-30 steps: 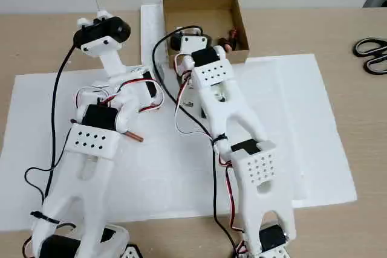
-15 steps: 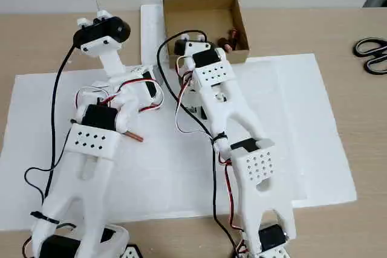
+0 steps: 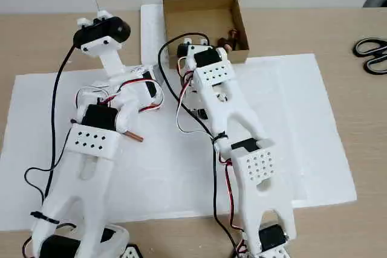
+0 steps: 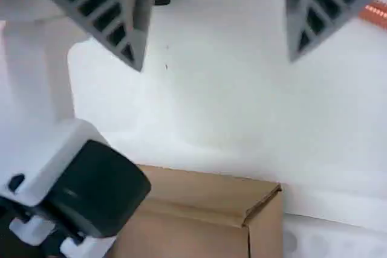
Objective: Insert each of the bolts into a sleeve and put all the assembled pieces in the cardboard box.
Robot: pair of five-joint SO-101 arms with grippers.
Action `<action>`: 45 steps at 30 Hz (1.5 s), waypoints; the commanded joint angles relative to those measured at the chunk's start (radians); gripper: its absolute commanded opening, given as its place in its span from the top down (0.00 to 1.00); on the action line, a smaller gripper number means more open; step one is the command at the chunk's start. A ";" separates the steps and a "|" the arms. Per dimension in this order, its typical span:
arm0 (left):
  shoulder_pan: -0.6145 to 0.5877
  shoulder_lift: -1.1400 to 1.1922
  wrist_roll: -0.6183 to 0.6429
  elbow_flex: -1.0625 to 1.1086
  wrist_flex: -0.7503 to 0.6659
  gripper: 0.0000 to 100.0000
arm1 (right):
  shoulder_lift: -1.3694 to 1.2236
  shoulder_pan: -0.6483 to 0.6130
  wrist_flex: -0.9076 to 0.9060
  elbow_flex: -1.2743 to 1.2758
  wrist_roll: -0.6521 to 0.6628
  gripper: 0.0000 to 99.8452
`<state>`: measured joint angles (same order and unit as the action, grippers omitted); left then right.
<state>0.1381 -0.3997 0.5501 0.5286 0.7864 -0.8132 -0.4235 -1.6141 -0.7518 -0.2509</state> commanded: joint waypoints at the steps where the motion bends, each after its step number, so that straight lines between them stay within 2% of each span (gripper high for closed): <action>1: 0.000 -0.011 0.008 -0.007 0.002 0.85 | 0.054 -0.004 0.035 -0.006 -0.002 0.89; 8: -0.002 -0.012 0.008 -0.007 0.002 0.85 | 0.061 0.010 0.036 -0.006 -0.003 0.90; 12: -0.002 -0.012 0.008 -0.007 0.002 0.85 | 0.061 0.010 0.031 -0.006 0.000 0.99; 23: 0.000 -0.012 0.005 -0.007 0.002 0.85 | 0.071 0.007 -0.005 -0.009 0.000 1.00; 32: -0.002 -0.014 0.003 -0.047 0.000 0.85 | 0.331 -0.035 -0.039 -0.040 0.000 1.00; 36: -0.003 -0.014 -0.023 -0.113 0.006 0.89 | 0.410 -0.036 -0.085 -0.040 0.000 1.00; 38: -0.005 -0.014 -0.061 -0.162 0.044 0.90 | 0.441 -0.033 -0.102 -0.040 0.000 1.00; 45: -0.075 -0.002 -0.058 -0.311 0.256 0.87 | 0.509 -0.010 -0.111 -0.038 -0.002 1.00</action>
<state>0.0905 -0.3997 0.5010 0.2816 0.9920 -0.3790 -0.4480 -1.7062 -0.7503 -0.2493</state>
